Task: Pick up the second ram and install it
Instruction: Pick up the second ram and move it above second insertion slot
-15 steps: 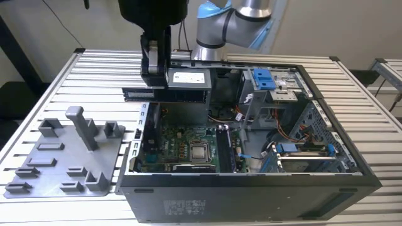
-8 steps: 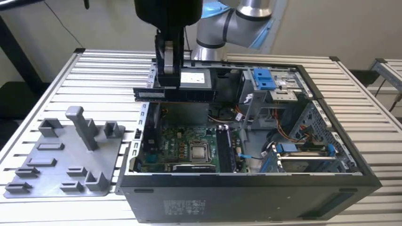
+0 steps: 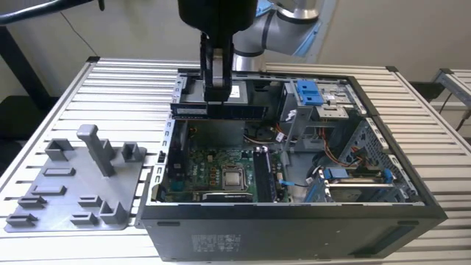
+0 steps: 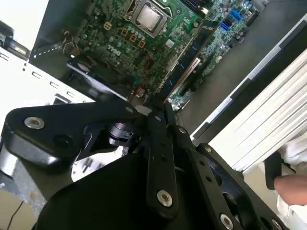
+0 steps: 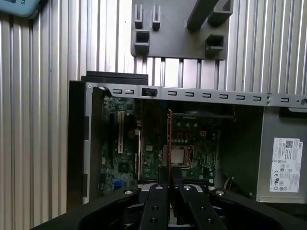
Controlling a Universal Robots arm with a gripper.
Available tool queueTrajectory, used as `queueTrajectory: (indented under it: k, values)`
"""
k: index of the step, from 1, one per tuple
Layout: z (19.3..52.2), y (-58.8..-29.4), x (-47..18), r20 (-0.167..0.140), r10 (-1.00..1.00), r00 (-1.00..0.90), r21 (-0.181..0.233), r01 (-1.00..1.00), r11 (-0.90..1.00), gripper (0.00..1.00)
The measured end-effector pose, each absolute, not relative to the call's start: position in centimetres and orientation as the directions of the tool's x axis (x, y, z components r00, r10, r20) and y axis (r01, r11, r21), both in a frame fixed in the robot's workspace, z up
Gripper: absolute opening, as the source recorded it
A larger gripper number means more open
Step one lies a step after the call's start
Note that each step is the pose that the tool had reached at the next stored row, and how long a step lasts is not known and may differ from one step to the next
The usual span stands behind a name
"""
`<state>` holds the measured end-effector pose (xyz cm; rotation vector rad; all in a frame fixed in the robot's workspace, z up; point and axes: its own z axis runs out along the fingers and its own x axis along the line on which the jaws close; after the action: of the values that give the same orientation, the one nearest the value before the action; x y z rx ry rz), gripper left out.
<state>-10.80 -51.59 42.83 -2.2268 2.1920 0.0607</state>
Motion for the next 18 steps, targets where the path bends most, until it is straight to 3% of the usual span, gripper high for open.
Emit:
queueTrajectory:
  k: [18]
  values:
    - [42.8,-51.6,-6.4,-0.039,-0.999,0.015,0.016,-1.0,-0.016,0.14]
